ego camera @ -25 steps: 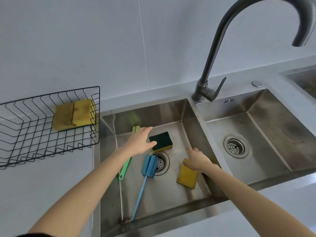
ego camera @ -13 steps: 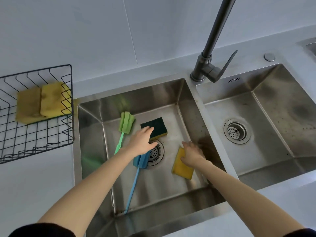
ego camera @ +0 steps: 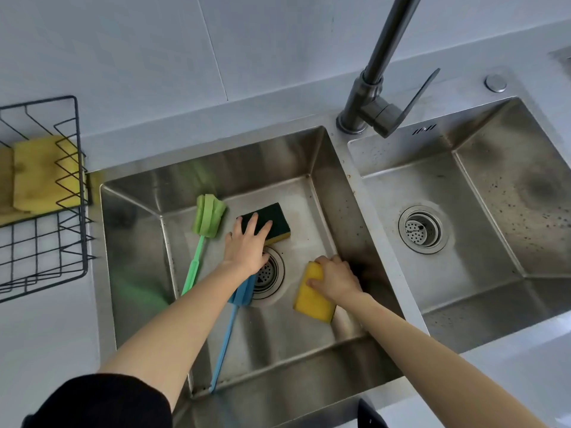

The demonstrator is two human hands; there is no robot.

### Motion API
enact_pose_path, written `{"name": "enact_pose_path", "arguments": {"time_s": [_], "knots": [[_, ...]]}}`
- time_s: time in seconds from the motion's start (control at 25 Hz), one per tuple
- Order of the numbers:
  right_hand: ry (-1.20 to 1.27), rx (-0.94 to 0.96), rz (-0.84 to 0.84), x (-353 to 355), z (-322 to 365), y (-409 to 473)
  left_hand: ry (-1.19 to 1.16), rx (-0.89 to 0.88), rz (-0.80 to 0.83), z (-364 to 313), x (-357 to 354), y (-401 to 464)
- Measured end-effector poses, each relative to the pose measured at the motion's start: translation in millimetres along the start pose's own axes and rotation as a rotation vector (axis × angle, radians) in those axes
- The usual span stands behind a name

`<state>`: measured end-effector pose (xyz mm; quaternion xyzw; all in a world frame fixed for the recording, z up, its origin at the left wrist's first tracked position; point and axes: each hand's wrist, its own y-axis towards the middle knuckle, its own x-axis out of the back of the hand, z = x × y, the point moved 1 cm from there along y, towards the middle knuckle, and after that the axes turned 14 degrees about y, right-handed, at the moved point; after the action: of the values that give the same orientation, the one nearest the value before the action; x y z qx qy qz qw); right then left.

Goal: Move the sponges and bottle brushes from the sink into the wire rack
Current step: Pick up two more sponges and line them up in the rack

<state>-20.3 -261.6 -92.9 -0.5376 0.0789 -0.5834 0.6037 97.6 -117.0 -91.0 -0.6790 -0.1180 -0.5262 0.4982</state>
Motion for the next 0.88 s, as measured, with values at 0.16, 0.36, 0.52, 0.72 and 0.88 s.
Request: {"name": "enact_pose_path", "arguments": {"time_s": [0.16, 0.36, 0.52, 0.72, 0.88], "knots": [[0.079, 0.008, -0.014, -2, 2, 6, -0.046, 0.05, -0.037, 0, -4, 5], [0.116, 0.019, -0.046, -8, 2, 9, -0.115, 0.138, -0.12, 1, 8, 17], [0.071, 0.03, -0.038, -7, 3, 9, -0.15, 0.205, -0.144, 5, 15, 14], [0.119, 0.023, 0.012, -5, 6, 4, -0.187, 0.212, -0.16, 17, 16, -6], [0.182, 0.068, 0.014, -5, 15, -6, -0.325, 0.235, -0.198, 26, 21, -23]]}}
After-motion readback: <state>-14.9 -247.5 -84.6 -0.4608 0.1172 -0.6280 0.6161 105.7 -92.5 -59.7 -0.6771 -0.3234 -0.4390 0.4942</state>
